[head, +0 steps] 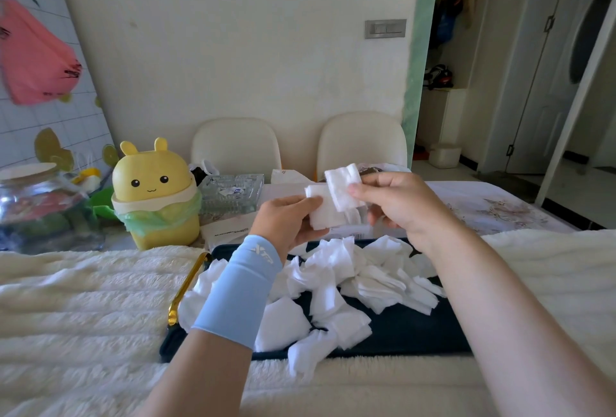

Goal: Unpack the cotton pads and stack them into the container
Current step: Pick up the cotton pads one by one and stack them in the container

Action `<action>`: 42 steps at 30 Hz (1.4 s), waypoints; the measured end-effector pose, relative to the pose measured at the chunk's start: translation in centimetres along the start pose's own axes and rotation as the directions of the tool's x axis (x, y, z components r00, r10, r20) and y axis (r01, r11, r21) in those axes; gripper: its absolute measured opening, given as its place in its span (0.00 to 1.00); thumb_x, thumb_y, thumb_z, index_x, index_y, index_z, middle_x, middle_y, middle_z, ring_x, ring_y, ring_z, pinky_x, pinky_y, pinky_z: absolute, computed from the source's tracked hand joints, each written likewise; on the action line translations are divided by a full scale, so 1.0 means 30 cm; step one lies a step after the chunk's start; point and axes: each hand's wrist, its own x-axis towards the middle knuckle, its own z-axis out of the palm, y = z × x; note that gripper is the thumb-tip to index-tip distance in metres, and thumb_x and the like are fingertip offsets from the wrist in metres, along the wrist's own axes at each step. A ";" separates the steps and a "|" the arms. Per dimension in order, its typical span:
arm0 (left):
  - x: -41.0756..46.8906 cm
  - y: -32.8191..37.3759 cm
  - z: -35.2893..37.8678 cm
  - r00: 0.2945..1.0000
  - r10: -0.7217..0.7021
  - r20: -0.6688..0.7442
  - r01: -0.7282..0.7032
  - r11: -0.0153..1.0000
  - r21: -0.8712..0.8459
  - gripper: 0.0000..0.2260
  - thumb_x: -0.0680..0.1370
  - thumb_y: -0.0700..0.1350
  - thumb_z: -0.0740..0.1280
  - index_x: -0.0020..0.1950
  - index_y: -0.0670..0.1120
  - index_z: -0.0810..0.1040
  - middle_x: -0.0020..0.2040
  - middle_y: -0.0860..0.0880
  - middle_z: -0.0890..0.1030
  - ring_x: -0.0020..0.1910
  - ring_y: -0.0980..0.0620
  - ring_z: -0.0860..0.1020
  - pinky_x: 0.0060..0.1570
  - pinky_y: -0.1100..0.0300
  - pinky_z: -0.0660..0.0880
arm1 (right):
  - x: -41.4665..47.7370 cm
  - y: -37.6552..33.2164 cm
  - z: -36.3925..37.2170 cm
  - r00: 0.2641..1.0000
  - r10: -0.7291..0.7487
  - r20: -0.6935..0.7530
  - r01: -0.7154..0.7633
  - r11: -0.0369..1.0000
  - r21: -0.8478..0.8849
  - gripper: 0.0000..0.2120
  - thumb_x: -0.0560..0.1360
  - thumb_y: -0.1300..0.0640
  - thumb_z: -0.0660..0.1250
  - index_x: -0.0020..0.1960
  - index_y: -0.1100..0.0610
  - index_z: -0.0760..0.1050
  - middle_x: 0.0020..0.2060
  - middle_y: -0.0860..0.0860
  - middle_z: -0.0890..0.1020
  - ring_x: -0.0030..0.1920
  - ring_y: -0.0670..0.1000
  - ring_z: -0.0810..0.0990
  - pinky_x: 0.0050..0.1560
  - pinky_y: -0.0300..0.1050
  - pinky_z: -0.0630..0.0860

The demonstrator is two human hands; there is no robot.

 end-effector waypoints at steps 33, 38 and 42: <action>0.023 0.009 -0.054 0.985 0.167 -0.043 -0.146 0.941 0.304 0.06 0.75 0.35 0.72 0.51 0.41 0.83 0.47 0.43 0.85 0.44 0.46 0.85 0.39 0.63 0.81 | -0.004 0.062 0.082 0.971 0.105 0.213 0.095 0.647 -0.756 0.08 0.68 0.46 0.79 0.44 0.46 0.82 0.41 0.41 0.83 0.40 0.46 0.81 0.38 0.41 0.73; 0.028 0.006 -0.054 0.986 0.161 -0.047 -0.138 0.940 0.313 0.06 0.76 0.36 0.72 0.53 0.40 0.83 0.47 0.44 0.85 0.45 0.47 0.85 0.43 0.58 0.83 | -0.001 0.092 0.091 0.970 0.084 0.227 0.129 0.612 -0.781 0.11 0.66 0.47 0.79 0.46 0.45 0.81 0.44 0.41 0.81 0.45 0.46 0.81 0.47 0.46 0.80; 0.026 0.007 -0.054 0.985 0.164 -0.054 -0.137 0.934 0.330 0.04 0.76 0.37 0.71 0.50 0.42 0.83 0.46 0.45 0.85 0.44 0.47 0.84 0.40 0.61 0.82 | 0.023 0.097 0.073 0.971 0.063 0.230 0.112 0.733 -0.671 0.09 0.69 0.55 0.79 0.43 0.45 0.81 0.42 0.42 0.81 0.43 0.48 0.82 0.40 0.42 0.77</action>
